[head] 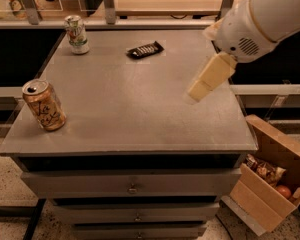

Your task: Pick orange can

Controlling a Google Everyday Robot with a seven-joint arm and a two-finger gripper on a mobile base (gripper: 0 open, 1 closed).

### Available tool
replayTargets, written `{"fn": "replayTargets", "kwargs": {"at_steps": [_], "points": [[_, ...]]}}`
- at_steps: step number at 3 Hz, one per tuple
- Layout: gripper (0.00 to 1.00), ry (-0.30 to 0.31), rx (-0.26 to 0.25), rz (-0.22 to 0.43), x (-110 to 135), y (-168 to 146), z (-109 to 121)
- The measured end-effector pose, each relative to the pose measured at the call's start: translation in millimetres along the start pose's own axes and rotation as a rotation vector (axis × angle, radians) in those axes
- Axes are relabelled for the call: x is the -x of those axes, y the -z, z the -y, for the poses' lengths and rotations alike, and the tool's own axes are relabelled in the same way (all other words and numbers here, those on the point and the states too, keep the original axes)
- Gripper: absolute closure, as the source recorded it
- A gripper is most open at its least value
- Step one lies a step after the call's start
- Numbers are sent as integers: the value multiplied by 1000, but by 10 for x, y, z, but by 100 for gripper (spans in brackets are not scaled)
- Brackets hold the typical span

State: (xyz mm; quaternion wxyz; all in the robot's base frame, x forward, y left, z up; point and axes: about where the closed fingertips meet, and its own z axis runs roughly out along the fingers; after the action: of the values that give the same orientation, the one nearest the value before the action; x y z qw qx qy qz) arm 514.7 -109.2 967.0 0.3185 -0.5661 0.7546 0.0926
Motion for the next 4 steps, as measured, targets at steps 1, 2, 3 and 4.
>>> {"fn": "replayTargets", "kwargs": {"at_steps": [1, 2, 3, 4], "points": [[0, 13, 60, 160, 308, -328, -88], [0, 55, 85, 304, 718, -640, -251], [0, 55, 86, 304, 719, -640, -252], [0, 62, 87, 353, 822, -816, -245]]}}
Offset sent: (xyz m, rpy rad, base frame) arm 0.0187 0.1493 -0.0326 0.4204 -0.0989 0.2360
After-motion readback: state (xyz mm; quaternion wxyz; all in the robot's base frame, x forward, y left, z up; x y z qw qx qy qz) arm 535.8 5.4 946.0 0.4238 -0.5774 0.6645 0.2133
